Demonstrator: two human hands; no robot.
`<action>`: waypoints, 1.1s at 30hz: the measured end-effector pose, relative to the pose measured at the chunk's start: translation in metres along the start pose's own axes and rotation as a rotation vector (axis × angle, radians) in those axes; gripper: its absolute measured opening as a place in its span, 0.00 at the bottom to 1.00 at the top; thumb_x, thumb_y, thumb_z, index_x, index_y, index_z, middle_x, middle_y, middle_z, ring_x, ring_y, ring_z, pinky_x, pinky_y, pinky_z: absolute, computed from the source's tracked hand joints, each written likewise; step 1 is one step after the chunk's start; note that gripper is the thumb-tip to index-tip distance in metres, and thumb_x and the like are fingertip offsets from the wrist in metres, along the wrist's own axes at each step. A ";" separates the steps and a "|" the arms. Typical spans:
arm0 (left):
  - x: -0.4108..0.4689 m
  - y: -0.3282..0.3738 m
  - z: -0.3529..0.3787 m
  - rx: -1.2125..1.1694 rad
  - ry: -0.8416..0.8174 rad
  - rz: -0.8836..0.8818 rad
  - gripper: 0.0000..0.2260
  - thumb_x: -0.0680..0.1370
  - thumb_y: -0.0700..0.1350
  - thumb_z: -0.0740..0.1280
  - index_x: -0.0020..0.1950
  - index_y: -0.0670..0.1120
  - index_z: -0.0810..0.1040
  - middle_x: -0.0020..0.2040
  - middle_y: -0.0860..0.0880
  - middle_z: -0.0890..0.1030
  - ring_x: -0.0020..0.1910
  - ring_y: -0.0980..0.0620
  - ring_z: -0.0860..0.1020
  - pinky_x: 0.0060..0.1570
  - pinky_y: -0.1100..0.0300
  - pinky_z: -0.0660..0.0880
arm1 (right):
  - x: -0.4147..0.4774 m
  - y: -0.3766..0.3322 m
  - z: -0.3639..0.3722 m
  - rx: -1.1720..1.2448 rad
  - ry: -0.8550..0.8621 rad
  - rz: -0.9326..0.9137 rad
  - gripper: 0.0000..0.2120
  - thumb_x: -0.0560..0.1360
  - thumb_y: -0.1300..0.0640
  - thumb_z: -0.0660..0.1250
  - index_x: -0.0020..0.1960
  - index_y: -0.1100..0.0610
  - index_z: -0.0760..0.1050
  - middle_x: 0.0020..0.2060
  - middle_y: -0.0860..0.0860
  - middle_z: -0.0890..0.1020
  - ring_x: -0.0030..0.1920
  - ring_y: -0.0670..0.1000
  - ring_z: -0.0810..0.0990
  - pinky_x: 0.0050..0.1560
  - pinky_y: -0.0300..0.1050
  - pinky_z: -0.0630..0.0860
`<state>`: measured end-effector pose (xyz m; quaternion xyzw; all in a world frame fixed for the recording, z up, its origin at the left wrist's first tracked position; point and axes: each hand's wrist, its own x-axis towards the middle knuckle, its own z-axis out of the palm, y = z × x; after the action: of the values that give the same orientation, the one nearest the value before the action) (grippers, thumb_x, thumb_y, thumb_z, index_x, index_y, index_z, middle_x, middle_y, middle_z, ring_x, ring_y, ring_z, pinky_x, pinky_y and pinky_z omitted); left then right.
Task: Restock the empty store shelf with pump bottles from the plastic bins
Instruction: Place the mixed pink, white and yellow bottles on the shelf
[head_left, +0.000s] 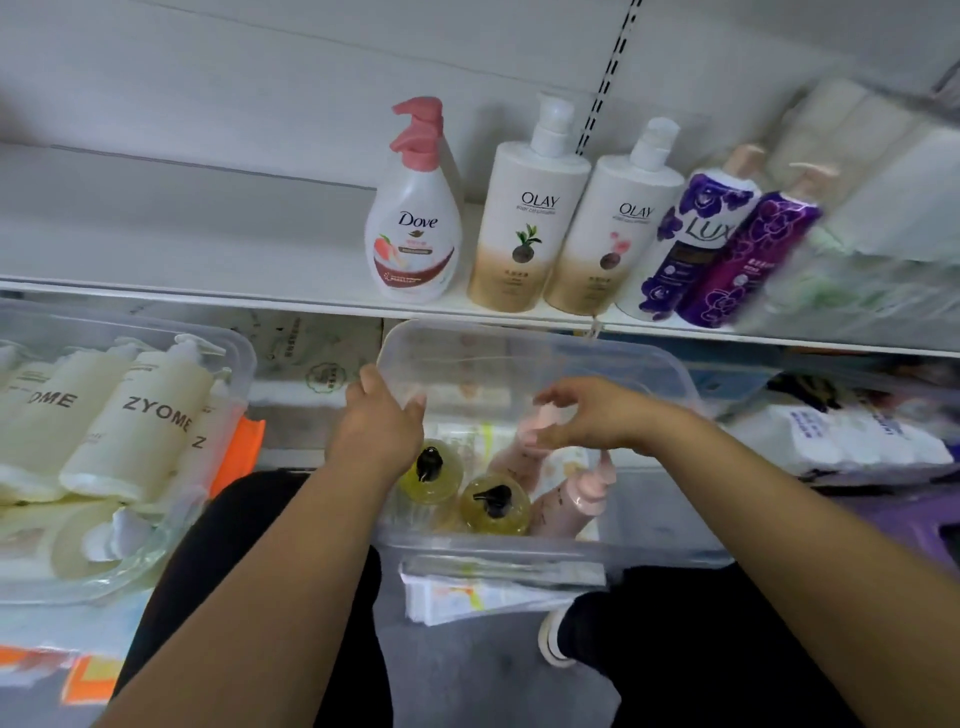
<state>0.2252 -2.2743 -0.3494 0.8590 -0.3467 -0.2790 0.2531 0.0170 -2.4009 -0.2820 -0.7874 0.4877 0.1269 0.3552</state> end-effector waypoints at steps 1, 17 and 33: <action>-0.002 0.001 0.001 0.023 0.017 -0.004 0.31 0.82 0.58 0.57 0.77 0.42 0.53 0.75 0.39 0.62 0.68 0.34 0.69 0.63 0.41 0.70 | 0.002 0.006 0.006 -0.016 -0.019 -0.005 0.28 0.68 0.43 0.80 0.64 0.49 0.76 0.63 0.47 0.77 0.61 0.52 0.78 0.48 0.44 0.76; -0.002 0.002 0.004 0.183 0.059 -0.032 0.32 0.81 0.63 0.52 0.77 0.42 0.55 0.75 0.39 0.63 0.71 0.35 0.64 0.67 0.38 0.64 | -0.002 0.034 0.019 0.396 0.353 -0.087 0.20 0.75 0.58 0.74 0.63 0.54 0.71 0.55 0.48 0.79 0.53 0.49 0.78 0.43 0.36 0.71; -0.065 0.048 -0.035 -0.437 -0.382 0.393 0.26 0.67 0.52 0.79 0.63 0.52 0.78 0.56 0.53 0.84 0.56 0.54 0.82 0.58 0.46 0.78 | -0.049 -0.051 0.008 0.960 0.434 -0.465 0.21 0.77 0.53 0.73 0.68 0.53 0.73 0.49 0.50 0.88 0.56 0.49 0.85 0.60 0.49 0.80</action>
<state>0.1873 -2.2484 -0.2743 0.6335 -0.4787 -0.4484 0.4104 0.0380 -2.3478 -0.2386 -0.6325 0.3666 -0.3546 0.5829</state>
